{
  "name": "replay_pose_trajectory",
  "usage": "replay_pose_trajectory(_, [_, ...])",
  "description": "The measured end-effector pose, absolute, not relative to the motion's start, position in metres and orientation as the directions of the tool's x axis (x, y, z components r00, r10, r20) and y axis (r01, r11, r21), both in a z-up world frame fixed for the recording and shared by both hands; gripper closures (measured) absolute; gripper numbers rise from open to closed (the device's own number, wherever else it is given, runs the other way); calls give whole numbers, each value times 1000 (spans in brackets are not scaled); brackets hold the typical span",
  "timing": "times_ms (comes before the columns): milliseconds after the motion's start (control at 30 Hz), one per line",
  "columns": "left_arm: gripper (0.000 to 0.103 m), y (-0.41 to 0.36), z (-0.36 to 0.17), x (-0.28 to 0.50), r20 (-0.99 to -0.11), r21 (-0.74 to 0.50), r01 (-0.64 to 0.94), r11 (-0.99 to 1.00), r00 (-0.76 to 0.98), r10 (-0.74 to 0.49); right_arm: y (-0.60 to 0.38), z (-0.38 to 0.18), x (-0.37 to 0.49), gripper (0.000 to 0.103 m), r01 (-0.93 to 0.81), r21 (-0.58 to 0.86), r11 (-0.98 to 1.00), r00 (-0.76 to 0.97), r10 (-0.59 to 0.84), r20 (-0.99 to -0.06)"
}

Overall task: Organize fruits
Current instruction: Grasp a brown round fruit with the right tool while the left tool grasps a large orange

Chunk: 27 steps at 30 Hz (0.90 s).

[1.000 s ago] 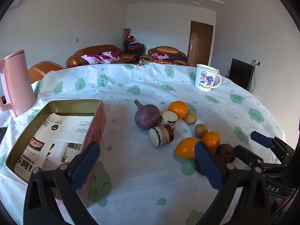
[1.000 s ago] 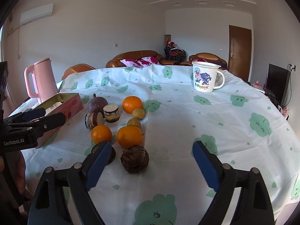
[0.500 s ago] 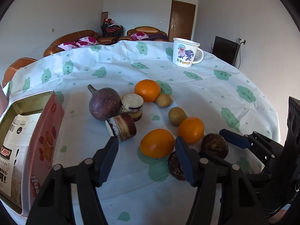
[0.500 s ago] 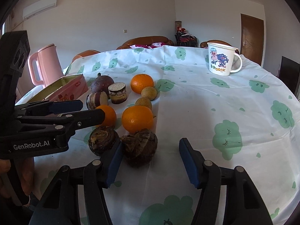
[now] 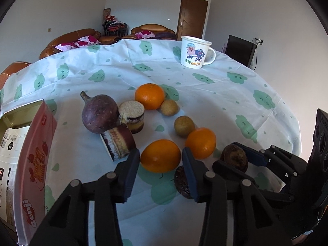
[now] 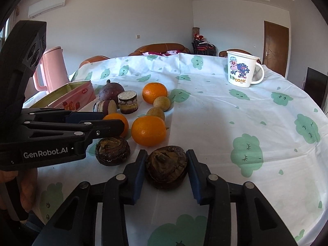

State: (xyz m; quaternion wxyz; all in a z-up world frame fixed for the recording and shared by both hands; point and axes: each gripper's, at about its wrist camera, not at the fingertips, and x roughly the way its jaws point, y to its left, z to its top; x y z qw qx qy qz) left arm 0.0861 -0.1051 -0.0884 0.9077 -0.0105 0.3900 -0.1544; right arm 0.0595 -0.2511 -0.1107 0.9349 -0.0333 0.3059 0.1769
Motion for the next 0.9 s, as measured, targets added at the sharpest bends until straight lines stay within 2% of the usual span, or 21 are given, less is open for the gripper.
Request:
replay_pose_trajectory(67, [55, -101, -91, 88, -706, -180, 269, 946, 634, -315, -251, -111, 59, 62, -352, 42, 935, 752, 310, -581])
replay_pose_trajectory(100, [59, -102, -90, 87, -702, -180, 278, 944, 636, -321, -251, -111, 59, 62, -352, 46, 935, 753, 312, -579])
replay_pose_trajectory(200, [61, -106, -90, 83, -695, -158, 282, 946, 649, -310, -252, -111, 58, 62, -353, 56, 934, 754, 319, -574])
replay_pose_trajectory(900, [61, -96, -68, 50, -523, -121, 281, 952, 797, -301, -255, -90, 43, 62, -367, 85, 926, 806, 362, -468])
